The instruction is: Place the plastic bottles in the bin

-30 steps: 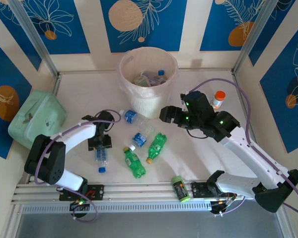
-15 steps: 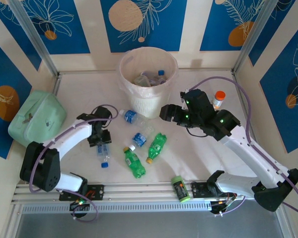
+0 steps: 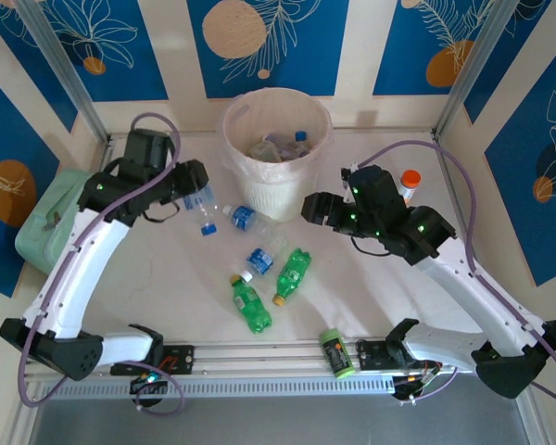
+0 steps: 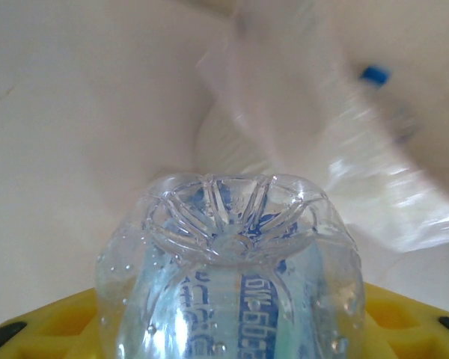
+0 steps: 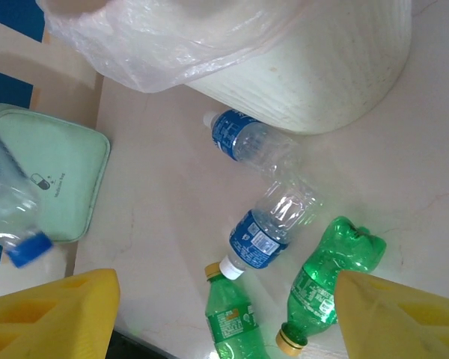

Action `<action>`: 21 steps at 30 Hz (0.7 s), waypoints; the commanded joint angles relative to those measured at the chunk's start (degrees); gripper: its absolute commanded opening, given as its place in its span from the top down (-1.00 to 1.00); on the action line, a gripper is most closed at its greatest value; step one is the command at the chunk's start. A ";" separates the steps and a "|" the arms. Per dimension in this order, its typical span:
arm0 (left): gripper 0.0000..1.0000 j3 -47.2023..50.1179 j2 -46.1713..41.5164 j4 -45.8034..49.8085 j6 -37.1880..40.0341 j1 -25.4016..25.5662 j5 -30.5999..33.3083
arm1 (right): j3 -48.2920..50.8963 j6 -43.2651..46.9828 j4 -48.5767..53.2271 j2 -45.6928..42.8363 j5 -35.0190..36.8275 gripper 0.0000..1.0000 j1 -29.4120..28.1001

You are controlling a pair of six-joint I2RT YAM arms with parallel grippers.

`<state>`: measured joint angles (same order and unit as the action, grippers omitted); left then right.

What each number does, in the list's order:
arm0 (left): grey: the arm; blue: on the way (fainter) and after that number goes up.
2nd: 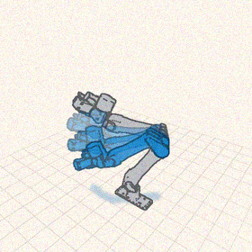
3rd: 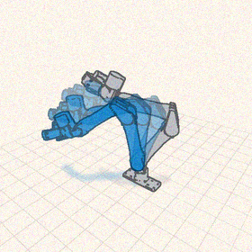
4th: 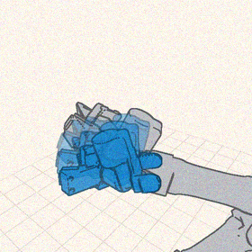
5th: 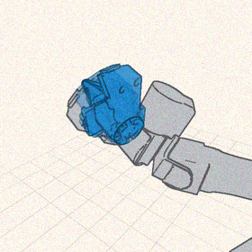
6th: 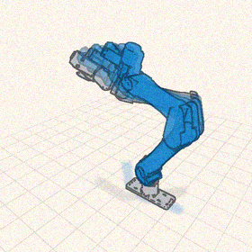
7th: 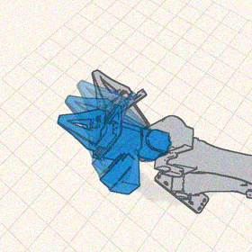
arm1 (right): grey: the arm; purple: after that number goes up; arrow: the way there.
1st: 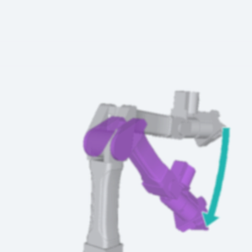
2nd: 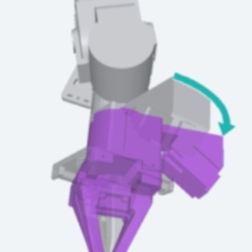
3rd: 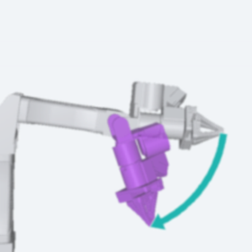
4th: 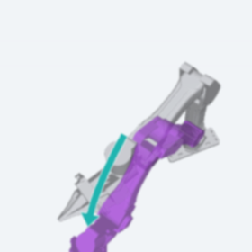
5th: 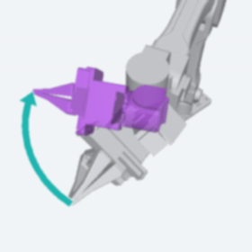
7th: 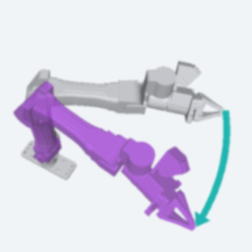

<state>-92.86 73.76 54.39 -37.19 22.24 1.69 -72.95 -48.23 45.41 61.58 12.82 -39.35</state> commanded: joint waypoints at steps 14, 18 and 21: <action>0.01 -35.11 29.12 -15.69 -16.51 -0.09 -15.16 | 9.54 -6.49 -0.24 -3.39 -0.21 -0.49 -0.60; 0.02 -42.85 37.52 -16.68 -20.19 0.24 -16.91 | 11.35 -7.53 -0.74 -3.22 0.58 -0.49 -1.75; 0.02 -45.91 41.67 -16.75 -20.52 1.00 -15.91 | 12.79 -8.68 -0.59 -2.29 1.83 -0.50 -2.92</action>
<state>-135.39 112.92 39.33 -54.98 22.55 -12.73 -61.39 -54.76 44.99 59.09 13.37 -41.28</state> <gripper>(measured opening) 0.498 0.748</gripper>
